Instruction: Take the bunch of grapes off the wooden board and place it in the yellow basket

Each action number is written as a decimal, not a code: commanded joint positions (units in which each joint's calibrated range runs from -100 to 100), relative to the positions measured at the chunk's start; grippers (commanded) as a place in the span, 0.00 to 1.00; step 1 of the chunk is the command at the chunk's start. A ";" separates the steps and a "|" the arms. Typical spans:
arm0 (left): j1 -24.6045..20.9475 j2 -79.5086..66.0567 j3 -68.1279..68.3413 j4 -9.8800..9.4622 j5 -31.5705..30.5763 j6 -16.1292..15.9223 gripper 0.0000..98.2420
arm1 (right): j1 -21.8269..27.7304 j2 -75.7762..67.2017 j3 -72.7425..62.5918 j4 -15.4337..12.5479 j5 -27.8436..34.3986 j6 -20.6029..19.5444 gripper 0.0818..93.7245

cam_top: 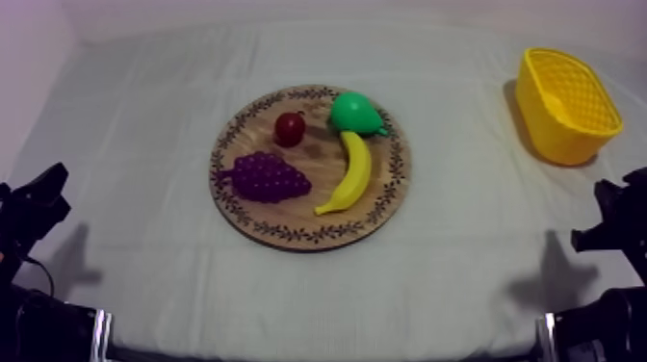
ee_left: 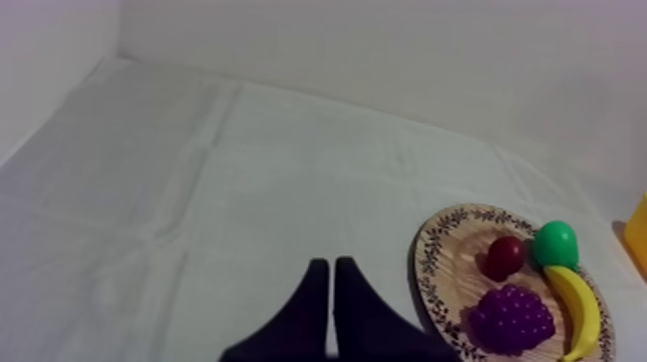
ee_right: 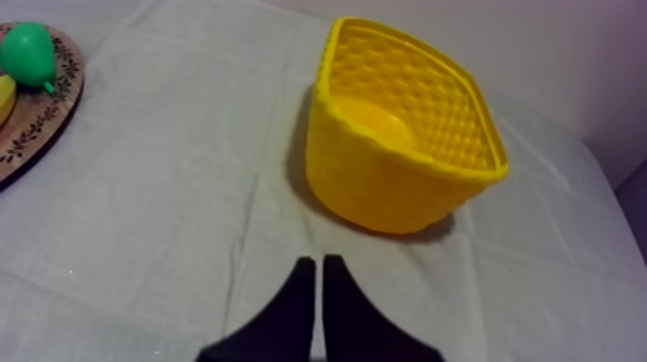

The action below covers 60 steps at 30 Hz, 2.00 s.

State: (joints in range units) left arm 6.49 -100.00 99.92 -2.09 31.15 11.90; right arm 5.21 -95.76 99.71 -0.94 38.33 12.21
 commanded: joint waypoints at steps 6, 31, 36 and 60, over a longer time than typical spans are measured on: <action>-0.01 0.00 -0.04 -0.04 -0.03 -0.01 0.00 | 0.00 0.01 0.06 0.04 -0.02 0.03 0.00; -0.01 0.00 -0.04 -0.04 -0.03 -0.01 0.00 | -0.03 0.01 0.06 0.04 -0.02 0.17 0.00; -0.01 0.00 -0.04 -0.04 -0.03 -0.01 0.00 | -0.24 0.01 0.06 0.04 -0.02 0.58 0.00; -0.01 0.00 -0.04 -0.04 -0.03 -0.01 0.00 | -10.00 19.30 -20.59 5.51 0.74 -1.29 0.04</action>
State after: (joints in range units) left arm 6.49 -100.00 99.92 -2.09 31.15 11.90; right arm -4.04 -80.79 83.47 4.79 38.63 10.59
